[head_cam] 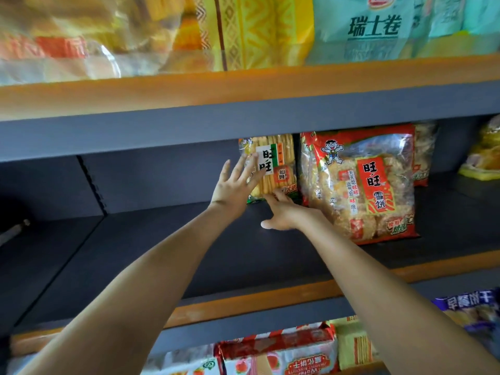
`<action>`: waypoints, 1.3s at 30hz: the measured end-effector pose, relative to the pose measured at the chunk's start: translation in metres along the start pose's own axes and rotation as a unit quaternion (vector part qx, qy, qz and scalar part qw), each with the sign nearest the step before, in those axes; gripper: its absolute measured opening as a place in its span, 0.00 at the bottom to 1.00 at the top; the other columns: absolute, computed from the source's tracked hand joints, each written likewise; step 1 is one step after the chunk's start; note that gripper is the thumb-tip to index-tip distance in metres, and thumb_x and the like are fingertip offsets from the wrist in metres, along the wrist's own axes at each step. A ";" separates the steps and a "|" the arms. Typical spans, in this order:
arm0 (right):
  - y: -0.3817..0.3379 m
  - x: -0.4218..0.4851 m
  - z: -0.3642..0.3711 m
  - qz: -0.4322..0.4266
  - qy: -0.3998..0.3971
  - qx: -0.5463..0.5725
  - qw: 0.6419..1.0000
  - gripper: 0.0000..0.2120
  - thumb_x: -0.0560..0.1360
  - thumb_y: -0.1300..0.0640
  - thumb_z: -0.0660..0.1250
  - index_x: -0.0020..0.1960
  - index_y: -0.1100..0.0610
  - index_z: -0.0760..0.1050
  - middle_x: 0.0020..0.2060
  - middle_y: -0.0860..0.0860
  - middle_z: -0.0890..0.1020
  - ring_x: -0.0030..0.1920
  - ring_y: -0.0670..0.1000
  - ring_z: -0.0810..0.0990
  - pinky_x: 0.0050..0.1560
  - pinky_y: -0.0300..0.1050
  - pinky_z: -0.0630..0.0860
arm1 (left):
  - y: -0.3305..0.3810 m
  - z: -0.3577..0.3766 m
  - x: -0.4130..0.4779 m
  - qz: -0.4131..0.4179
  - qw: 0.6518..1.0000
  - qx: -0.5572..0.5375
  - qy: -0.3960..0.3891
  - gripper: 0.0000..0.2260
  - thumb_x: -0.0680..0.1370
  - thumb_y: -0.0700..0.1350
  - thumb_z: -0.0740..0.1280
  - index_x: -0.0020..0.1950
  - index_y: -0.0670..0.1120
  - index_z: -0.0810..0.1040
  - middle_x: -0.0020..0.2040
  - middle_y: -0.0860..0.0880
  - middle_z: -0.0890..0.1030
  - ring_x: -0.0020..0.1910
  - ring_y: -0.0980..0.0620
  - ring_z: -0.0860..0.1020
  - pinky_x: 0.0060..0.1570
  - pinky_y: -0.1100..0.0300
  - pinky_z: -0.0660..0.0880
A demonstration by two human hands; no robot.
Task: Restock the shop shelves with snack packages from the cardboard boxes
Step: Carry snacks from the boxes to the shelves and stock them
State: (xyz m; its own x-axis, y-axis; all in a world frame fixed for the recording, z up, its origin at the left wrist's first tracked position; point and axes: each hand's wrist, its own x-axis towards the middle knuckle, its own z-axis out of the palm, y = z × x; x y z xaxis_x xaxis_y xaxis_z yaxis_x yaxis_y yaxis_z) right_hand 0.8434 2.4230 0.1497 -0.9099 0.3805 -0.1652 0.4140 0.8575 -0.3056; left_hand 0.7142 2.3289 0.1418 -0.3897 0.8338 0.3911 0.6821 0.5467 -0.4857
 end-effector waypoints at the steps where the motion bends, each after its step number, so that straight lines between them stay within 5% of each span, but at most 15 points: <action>1: 0.000 0.000 -0.001 -0.004 -0.009 -0.003 1.000 0.38 0.78 0.47 0.62 0.78 0.48 0.41 0.77 0.48 0.36 0.77 0.52 0.41 0.74 0.60 0.54 | 0.001 0.000 0.001 0.009 1.000 0.008 -0.004 0.40 0.78 0.41 0.62 0.77 0.50 0.34 0.76 0.44 0.30 0.76 0.43 0.35 0.73 0.43 0.39; 7: -0.003 -0.003 -0.003 -0.047 -0.019 -0.024 0.998 0.35 0.78 0.49 0.64 0.78 0.55 0.51 0.77 0.49 0.53 0.76 0.53 0.56 0.72 0.51 0.61 | 0.010 -0.011 -0.005 0.026 0.992 -0.127 -0.007 0.36 0.78 0.43 0.63 0.79 0.49 0.46 0.78 0.43 0.38 0.77 0.43 0.40 0.75 0.47 0.41; 11: -0.005 -0.009 -0.001 -0.078 0.012 -0.016 0.997 0.28 0.77 0.52 0.65 0.74 0.54 0.62 0.73 0.51 0.64 0.71 0.52 0.64 0.69 0.47 0.64 | 0.004 -0.017 -0.021 0.006 0.963 -0.270 -0.015 0.28 0.78 0.43 0.63 0.77 0.49 0.58 0.77 0.44 0.51 0.74 0.42 0.54 0.72 0.48 0.58; 18: -0.015 -0.014 -0.002 -0.119 0.004 -0.034 0.992 0.20 0.76 0.55 0.66 0.67 0.54 0.70 0.62 0.51 0.74 0.59 0.52 0.75 0.59 0.48 0.74 | -0.011 -0.041 -0.061 -0.126 0.911 -0.342 -0.193 0.20 0.81 0.48 0.61 0.71 0.46 0.68 0.69 0.45 0.70 0.68 0.46 0.69 0.64 0.56 0.66; 21: -0.028 -0.022 0.000 -0.169 0.000 -0.042 0.985 0.19 0.75 0.54 0.67 0.65 0.53 0.71 0.59 0.51 0.76 0.55 0.51 0.77 0.56 0.48 0.76 | -0.008 -0.062 -0.091 -0.165 0.899 -0.325 -0.245 0.16 0.80 0.49 0.62 0.64 0.42 0.73 0.61 0.45 0.76 0.59 0.44 0.75 0.53 0.56 0.72; 28: -0.077 -0.093 0.023 -0.370 0.023 0.001 0.929 0.18 0.73 0.55 0.69 0.62 0.56 0.71 0.57 0.53 0.76 0.55 0.55 0.76 0.55 0.50 0.74 | 0.021 -0.116 -0.202 -0.409 0.866 -0.279 -0.070 0.15 0.79 0.41 0.61 0.65 0.40 0.71 0.60 0.39 0.74 0.59 0.39 0.74 0.53 0.53 0.68; 33: -0.118 -0.196 0.061 -0.557 -0.029 0.043 0.829 0.19 0.74 0.58 0.66 0.64 0.57 0.70 0.57 0.55 0.77 0.56 0.57 0.77 0.54 0.53 0.74 | 0.084 -0.176 -0.319 -0.597 0.771 -0.219 0.025 0.15 0.79 0.42 0.61 0.66 0.43 0.72 0.61 0.41 0.75 0.58 0.40 0.76 0.55 0.49 0.72; 39: -0.140 -0.340 0.148 -0.673 -0.201 0.005 0.712 0.26 0.75 0.57 0.67 0.71 0.58 0.64 0.63 0.57 0.73 0.62 0.57 0.74 0.54 0.45 0.69 | 0.214 -0.249 -0.484 -0.783 0.607 -0.127 -0.048 0.16 0.80 0.45 0.61 0.67 0.45 0.70 0.61 0.42 0.77 0.57 0.42 0.77 0.56 0.51 0.74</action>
State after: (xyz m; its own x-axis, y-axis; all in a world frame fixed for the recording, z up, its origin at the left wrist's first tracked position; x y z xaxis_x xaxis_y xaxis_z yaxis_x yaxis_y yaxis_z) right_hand 1.0983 2.1220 0.1095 -0.4035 -0.9145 0.0303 -0.8237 0.3487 -0.4472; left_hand 1.2028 2.0235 0.0429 -0.7083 -0.6864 0.1647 -0.5029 0.6545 0.5645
